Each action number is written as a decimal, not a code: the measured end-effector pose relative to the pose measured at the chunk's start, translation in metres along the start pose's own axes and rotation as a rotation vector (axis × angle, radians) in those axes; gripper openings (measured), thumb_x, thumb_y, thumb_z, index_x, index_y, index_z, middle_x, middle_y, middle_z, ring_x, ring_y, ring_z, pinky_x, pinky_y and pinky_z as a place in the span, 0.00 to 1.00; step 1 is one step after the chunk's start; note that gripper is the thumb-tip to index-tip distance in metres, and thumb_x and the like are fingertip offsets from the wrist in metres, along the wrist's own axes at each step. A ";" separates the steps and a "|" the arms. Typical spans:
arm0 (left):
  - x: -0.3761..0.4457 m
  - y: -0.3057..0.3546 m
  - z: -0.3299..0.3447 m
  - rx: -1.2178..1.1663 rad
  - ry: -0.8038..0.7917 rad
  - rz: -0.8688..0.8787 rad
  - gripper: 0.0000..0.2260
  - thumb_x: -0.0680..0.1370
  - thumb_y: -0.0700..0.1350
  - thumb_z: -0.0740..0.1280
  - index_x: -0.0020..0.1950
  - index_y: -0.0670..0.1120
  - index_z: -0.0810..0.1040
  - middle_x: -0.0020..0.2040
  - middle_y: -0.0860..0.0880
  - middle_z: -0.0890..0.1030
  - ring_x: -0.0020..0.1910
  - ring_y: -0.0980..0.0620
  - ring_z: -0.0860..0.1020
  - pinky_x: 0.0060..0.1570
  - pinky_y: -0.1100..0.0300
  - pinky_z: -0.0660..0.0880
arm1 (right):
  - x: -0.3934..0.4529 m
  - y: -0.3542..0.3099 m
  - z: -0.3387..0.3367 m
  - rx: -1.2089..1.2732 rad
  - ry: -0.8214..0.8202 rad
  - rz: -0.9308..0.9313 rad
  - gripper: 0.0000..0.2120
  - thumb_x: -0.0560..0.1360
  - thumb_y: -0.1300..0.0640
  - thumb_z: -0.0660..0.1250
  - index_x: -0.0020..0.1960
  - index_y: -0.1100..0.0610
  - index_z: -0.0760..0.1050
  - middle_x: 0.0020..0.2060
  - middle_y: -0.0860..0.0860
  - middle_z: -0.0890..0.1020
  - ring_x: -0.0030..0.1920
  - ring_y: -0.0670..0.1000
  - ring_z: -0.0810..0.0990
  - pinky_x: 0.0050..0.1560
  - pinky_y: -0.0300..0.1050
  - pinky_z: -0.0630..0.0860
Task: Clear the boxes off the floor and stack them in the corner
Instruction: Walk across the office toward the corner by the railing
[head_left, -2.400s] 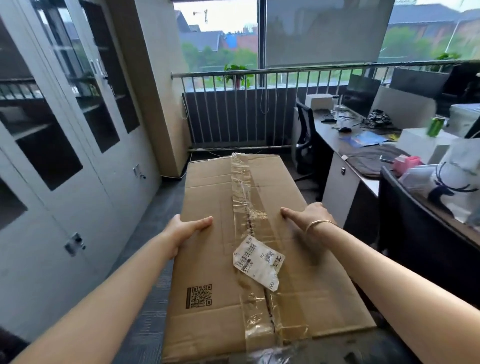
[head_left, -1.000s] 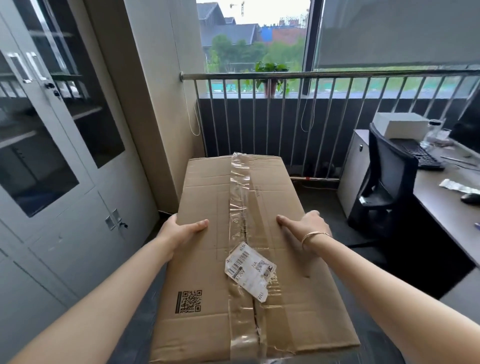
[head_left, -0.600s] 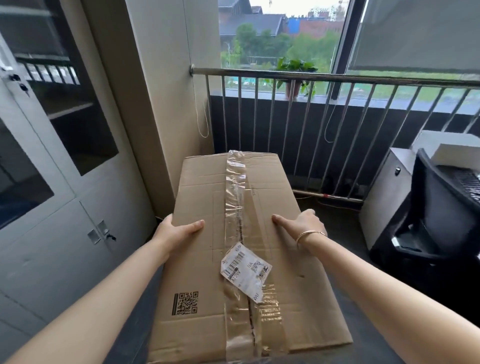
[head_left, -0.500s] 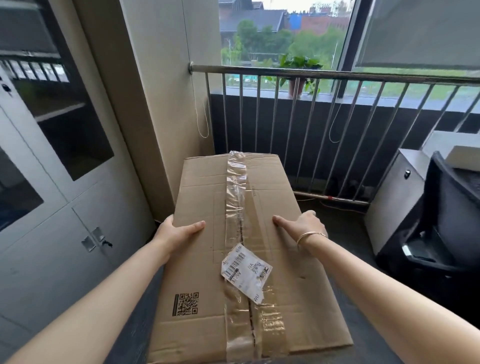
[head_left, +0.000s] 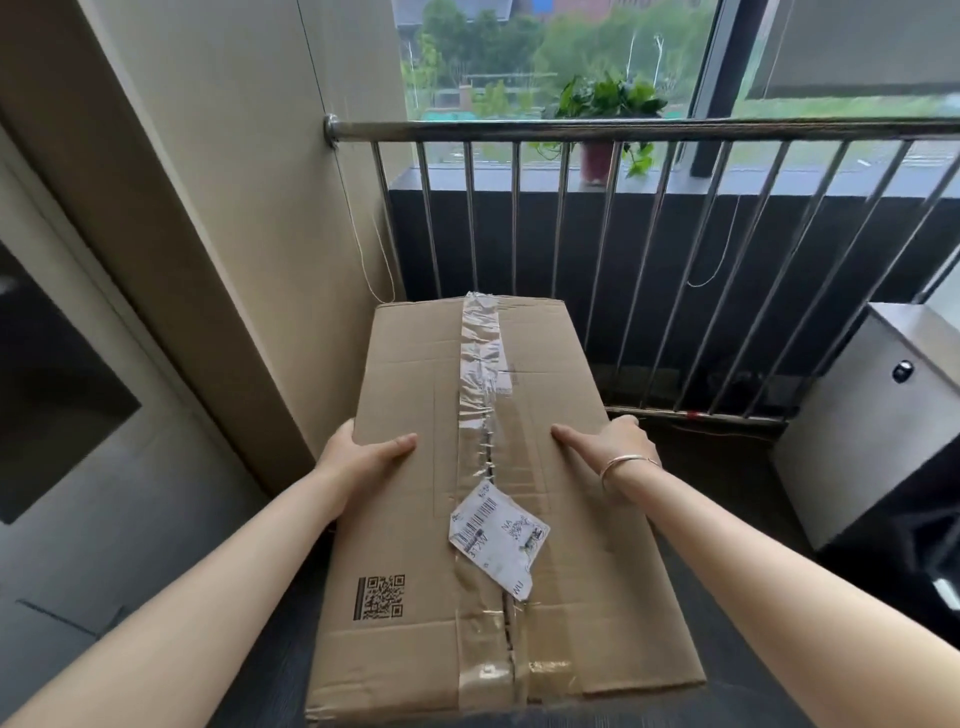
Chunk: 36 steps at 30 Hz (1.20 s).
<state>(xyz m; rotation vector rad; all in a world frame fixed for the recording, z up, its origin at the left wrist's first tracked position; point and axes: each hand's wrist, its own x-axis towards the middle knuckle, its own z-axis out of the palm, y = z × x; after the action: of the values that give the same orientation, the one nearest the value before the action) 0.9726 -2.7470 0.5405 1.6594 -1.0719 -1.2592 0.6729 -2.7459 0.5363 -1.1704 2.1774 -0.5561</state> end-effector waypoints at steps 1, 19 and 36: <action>0.025 0.004 0.000 -0.001 -0.007 -0.004 0.27 0.64 0.50 0.81 0.59 0.47 0.76 0.52 0.48 0.83 0.49 0.49 0.82 0.47 0.54 0.80 | 0.020 -0.010 0.007 0.006 0.002 0.008 0.44 0.62 0.29 0.70 0.62 0.61 0.67 0.55 0.55 0.80 0.54 0.58 0.79 0.51 0.52 0.77; 0.409 0.034 0.022 0.063 0.042 -0.163 0.22 0.69 0.46 0.79 0.58 0.50 0.74 0.48 0.52 0.80 0.44 0.57 0.79 0.37 0.63 0.74 | 0.358 -0.175 0.139 -0.066 -0.167 0.013 0.41 0.65 0.33 0.71 0.65 0.59 0.63 0.59 0.56 0.78 0.54 0.59 0.79 0.46 0.50 0.77; 0.706 -0.150 0.024 0.163 0.014 -0.368 0.30 0.67 0.51 0.79 0.65 0.49 0.72 0.55 0.52 0.80 0.50 0.53 0.80 0.47 0.60 0.76 | 0.560 -0.154 0.407 -0.076 -0.285 0.259 0.43 0.66 0.35 0.71 0.67 0.62 0.62 0.64 0.59 0.73 0.62 0.63 0.74 0.59 0.56 0.74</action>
<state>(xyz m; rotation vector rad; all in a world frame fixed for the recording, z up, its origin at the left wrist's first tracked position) 1.0824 -3.3579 0.1720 2.0556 -0.9055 -1.4165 0.7976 -3.3338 0.1601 -0.9218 2.0715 -0.1849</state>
